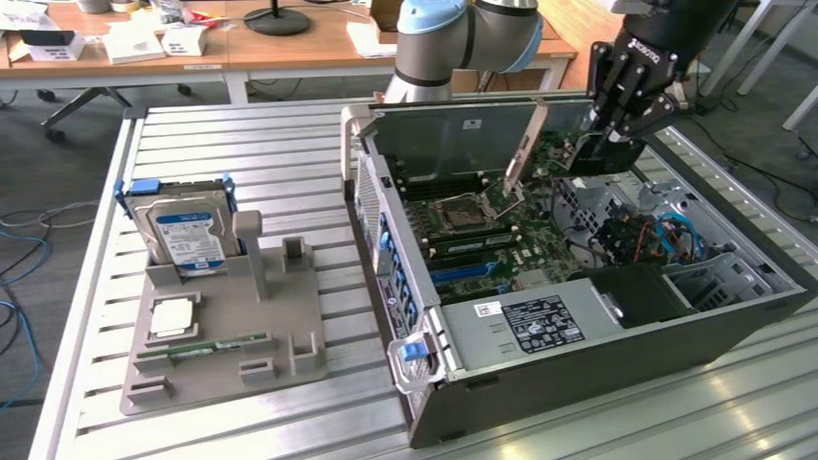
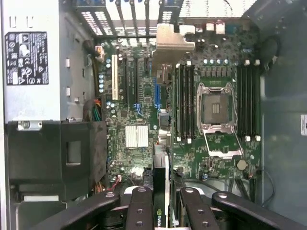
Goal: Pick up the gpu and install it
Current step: 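Insert the gpu into the slot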
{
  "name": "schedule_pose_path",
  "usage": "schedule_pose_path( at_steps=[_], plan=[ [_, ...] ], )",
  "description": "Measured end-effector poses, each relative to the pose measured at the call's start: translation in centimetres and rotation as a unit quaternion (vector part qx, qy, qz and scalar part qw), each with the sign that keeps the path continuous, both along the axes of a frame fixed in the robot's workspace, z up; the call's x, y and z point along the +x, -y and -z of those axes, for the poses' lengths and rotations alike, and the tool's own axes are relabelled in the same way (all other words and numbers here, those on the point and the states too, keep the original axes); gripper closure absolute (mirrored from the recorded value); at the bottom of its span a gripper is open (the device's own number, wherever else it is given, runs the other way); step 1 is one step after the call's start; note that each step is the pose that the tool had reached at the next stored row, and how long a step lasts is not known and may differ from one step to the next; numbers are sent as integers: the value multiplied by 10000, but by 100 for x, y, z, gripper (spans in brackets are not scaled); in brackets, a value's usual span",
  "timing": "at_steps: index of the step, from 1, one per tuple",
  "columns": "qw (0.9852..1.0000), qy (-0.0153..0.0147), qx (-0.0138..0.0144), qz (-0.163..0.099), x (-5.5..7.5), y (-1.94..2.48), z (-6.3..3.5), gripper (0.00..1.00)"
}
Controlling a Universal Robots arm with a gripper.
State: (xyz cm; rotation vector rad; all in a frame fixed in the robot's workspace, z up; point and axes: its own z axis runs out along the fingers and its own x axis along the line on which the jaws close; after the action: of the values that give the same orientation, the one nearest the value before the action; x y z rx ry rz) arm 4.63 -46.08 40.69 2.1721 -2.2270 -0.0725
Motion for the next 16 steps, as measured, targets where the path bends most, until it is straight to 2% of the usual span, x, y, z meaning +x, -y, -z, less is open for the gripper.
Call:
schedule_pose_path(
  at_steps=[3,4,6,13,16],
  plan=[
    [10000,2,-1,-38,-2,0,0,74],
    [10000,18,0,-42,-8,0,3,74],
    [10000,69,-1,-53,-21,0,5,74],
    [9998,185,0,-84,-95,-1,22,74],
    [9998,197,0,-88,-134,0,34,74]
  ],
)
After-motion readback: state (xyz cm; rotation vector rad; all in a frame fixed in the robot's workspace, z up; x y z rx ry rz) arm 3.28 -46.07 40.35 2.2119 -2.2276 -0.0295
